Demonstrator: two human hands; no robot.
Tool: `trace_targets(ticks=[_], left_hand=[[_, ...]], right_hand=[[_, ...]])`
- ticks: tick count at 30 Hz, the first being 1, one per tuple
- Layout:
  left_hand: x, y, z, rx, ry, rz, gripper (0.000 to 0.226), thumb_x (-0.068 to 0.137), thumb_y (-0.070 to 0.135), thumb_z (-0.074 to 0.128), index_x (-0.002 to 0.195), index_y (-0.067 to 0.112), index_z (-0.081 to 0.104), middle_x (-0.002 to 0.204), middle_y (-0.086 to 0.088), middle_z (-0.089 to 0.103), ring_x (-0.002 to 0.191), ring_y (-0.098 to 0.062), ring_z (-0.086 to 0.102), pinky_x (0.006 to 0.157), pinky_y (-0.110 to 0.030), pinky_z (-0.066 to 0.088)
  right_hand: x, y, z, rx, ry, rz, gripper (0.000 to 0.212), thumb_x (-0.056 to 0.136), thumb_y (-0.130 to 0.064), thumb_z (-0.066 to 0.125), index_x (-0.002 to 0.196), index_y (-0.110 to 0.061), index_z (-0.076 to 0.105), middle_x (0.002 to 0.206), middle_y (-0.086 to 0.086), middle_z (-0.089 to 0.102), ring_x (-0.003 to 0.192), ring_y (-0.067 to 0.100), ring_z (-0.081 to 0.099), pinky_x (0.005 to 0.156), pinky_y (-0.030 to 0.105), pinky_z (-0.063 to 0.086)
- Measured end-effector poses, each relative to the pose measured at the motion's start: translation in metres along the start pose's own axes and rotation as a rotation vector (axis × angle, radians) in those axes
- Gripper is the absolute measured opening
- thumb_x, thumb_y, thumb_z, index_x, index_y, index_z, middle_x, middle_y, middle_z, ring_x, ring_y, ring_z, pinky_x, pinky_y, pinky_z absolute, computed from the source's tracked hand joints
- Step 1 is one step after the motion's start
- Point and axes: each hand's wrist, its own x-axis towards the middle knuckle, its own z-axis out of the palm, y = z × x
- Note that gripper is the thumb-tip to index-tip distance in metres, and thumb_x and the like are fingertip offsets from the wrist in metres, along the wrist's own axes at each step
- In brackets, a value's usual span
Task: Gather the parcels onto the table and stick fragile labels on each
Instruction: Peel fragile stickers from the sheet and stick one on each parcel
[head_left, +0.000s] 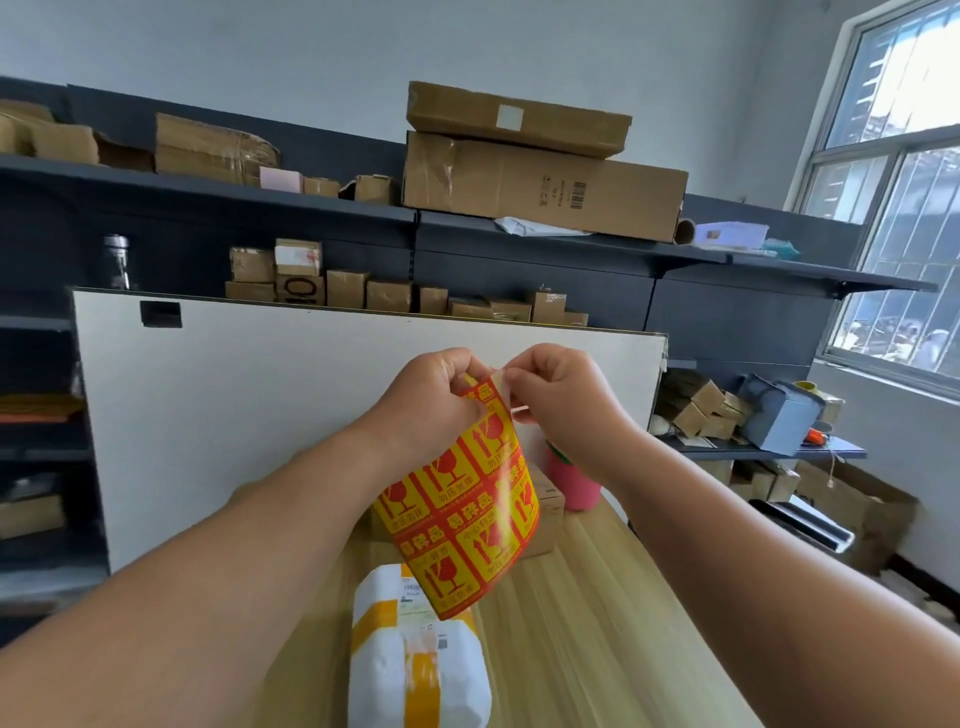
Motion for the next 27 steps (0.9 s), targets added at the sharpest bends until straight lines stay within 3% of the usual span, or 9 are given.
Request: trace_targets(ticks=[3,7,13,16,20,22,24,27], left_hand=[[0.003,-0.015,-0.016,-0.014,-0.026,-0.042,0.01,0.096,0.025,0.054,0.1,0.031,0.061,0.094,0.006,0.065,0.084,-0.013,0.061,0.06,-0.022,0.041],[0.006,-0.039,-0.024,-0.071,-0.036,-0.136,0.012,0.098,0.023,0.051,0.091,0.03,0.058,0.095,0.002,0.064,0.087,-0.016,0.061,0.07,-0.031,0.046],[0.022,-0.071,-0.004,-0.17,-0.034,-0.285,0.014,0.097,0.01,0.049,0.093,0.016,0.061,0.092,-0.013,0.07,0.082,-0.03,0.069,0.07,-0.036,0.056],[0.035,-0.089,0.023,-0.2,-0.003,-0.362,0.017,0.091,0.004,0.049,0.093,0.013,0.064,0.091,-0.017,0.071,0.081,-0.036,0.069,0.075,-0.047,0.057],[0.052,-0.111,0.076,-0.218,-0.001,-0.497,0.019,0.089,-0.002,0.047,0.087,0.011,0.059,0.078,-0.013,0.063,0.069,-0.026,0.058,0.065,-0.032,0.047],[0.06,-0.122,0.111,-0.259,-0.025,-0.57,0.016,0.091,0.0,0.048,0.094,0.011,0.06,0.085,-0.013,0.065,0.077,-0.028,0.063,0.073,-0.034,0.052],[0.066,-0.128,0.148,-0.307,-0.074,-0.654,0.014,0.093,0.003,0.049,0.093,0.015,0.058,0.094,-0.017,0.067,0.09,-0.034,0.065,0.084,-0.046,0.053],[0.074,-0.136,0.205,-0.348,-0.122,-0.731,0.014,0.094,0.003,0.05,0.09,0.015,0.058,0.098,-0.018,0.066,0.096,-0.036,0.064,0.087,-0.048,0.052]], right_hand=[[0.004,-0.005,0.016,0.019,0.049,0.023,0.021,0.099,-0.015,0.048,0.081,-0.015,0.06,0.088,0.01,0.068,0.083,0.023,0.066,0.074,0.037,0.058],[0.01,-0.002,0.027,0.117,0.057,0.113,0.022,0.101,-0.015,0.043,0.083,-0.013,0.056,0.09,0.011,0.067,0.079,0.019,0.066,0.063,0.027,0.053],[0.028,0.027,0.016,0.162,0.097,0.224,0.021,0.099,-0.01,0.039,0.085,-0.011,0.055,0.087,0.009,0.064,0.075,0.018,0.06,0.061,0.027,0.05],[0.039,0.051,-0.005,0.172,0.138,0.271,0.021,0.098,-0.01,0.035,0.091,-0.008,0.055,0.087,0.009,0.062,0.076,0.019,0.059,0.064,0.029,0.048],[0.055,0.1,-0.039,0.116,0.194,0.354,0.021,0.094,-0.009,0.036,0.095,-0.008,0.057,0.09,0.013,0.059,0.075,0.021,0.057,0.067,0.034,0.046],[0.059,0.13,-0.052,0.055,0.184,0.388,0.022,0.093,-0.009,0.037,0.097,-0.005,0.059,0.091,0.014,0.06,0.073,0.022,0.057,0.066,0.035,0.048],[0.058,0.162,-0.06,0.014,0.148,0.417,0.023,0.095,-0.009,0.038,0.102,-0.002,0.059,0.089,0.014,0.06,0.07,0.021,0.057,0.063,0.034,0.048],[0.056,0.209,-0.069,-0.033,0.094,0.479,0.02,0.096,-0.012,0.041,0.1,-0.008,0.061,0.092,0.016,0.065,0.071,0.023,0.06,0.066,0.037,0.053]])
